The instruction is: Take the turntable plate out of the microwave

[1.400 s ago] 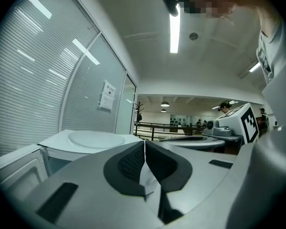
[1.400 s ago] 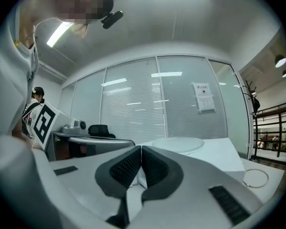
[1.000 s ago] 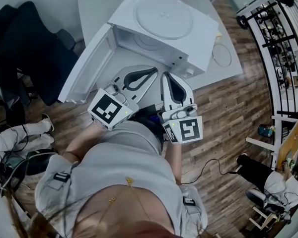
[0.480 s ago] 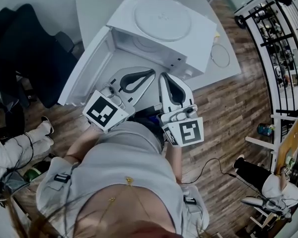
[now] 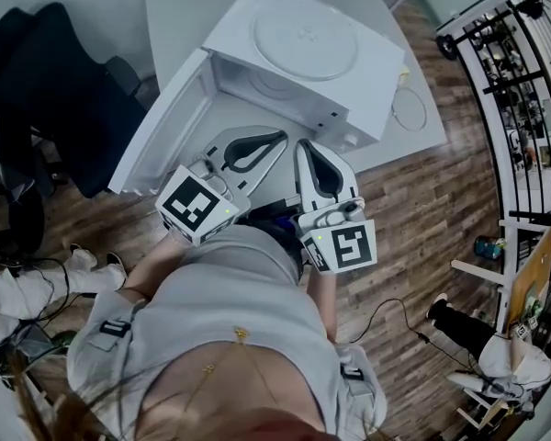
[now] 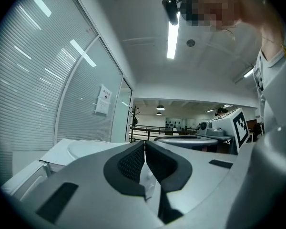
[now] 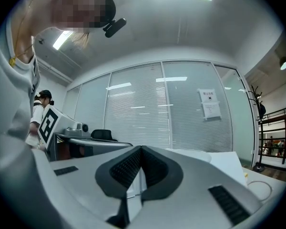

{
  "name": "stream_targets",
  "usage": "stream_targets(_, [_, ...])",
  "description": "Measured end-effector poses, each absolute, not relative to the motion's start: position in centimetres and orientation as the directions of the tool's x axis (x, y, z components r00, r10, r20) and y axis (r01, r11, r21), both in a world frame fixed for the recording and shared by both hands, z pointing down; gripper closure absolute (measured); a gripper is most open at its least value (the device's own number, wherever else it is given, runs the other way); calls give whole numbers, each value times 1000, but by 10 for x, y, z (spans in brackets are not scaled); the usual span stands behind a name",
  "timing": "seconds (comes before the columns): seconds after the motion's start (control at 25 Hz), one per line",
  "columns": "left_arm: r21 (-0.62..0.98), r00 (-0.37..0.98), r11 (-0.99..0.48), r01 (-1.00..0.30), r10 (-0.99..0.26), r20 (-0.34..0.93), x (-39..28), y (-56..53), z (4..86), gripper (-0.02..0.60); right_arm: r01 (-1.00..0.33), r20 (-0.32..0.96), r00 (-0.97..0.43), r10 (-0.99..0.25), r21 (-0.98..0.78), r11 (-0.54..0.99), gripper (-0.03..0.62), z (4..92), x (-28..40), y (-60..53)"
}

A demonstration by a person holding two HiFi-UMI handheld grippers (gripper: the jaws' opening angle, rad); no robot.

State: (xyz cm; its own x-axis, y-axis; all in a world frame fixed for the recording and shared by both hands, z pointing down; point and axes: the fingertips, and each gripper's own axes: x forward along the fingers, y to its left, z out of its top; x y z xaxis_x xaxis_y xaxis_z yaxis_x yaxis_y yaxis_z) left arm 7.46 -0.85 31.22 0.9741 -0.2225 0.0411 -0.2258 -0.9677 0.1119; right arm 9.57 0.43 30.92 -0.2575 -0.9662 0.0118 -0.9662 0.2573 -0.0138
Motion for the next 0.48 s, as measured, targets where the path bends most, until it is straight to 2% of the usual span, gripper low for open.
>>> stream_targets(0.48, [115, 970, -964, -241, -236, 57, 73, -13, 319, 549, -961, 35, -276, -960, -20, 276, 579, 313, 94, -2])
